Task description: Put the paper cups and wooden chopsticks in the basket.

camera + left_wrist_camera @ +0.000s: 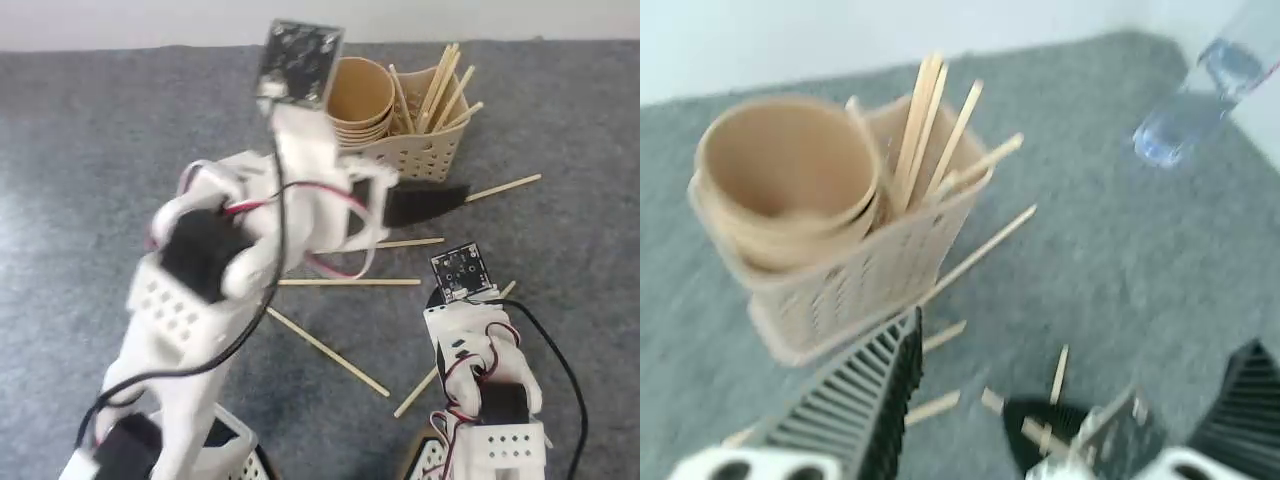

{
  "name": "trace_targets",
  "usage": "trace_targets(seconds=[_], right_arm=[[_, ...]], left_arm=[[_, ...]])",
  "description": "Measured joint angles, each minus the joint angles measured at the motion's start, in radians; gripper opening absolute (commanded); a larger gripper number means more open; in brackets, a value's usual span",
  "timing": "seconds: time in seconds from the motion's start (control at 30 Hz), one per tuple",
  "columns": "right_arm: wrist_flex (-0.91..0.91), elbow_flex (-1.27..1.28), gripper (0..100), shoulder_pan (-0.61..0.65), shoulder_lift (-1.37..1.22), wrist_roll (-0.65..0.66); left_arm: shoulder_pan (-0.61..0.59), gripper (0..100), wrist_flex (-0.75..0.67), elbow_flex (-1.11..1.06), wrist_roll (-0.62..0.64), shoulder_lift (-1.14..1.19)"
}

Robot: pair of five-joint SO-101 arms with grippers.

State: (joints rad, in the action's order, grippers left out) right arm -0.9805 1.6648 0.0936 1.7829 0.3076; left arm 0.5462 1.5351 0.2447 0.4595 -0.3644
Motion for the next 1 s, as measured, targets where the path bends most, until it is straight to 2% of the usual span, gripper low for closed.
trace_targets(seconds=[0.13, 0.23, 0.5, 0.63, 0.77, 0.87, 1.0], right_arm=[[0.0, 0.0, 8.0, 0.002, 0.0, 0.0], [0.0, -0.005, 15.2, -0.011, 0.0, 0.06], [-0.071, -0.112, 15.4, -0.155, 0.0, 0.241], [-0.175, -0.189, 15.4, -0.176, 0.002, 0.288], [-0.258, -0.256, 15.4, -0.176, 0.012, 0.298], [-0.311, -0.299, 15.4, -0.176, 0.017, 0.298], [-0.354, -0.33, 15.4, -0.176, 0.017, 0.356]], left_arm=[[-0.037, 42, 0.164, 0.0, 0.005, -0.038], [-0.109, 42, 0.193, -0.058, 0.005, -0.06], [-0.324, 42, 0.195, -0.427, 0.005, -0.167], [-0.399, 42, 0.195, -0.618, 0.005, -0.327], [-0.417, 42, 0.195, -0.781, 0.003, -0.56], [-0.42, 42, 0.141, -0.927, 0.003, -0.758], [-0.488, 42, -0.051, -1.158, 0.002, -0.987]])
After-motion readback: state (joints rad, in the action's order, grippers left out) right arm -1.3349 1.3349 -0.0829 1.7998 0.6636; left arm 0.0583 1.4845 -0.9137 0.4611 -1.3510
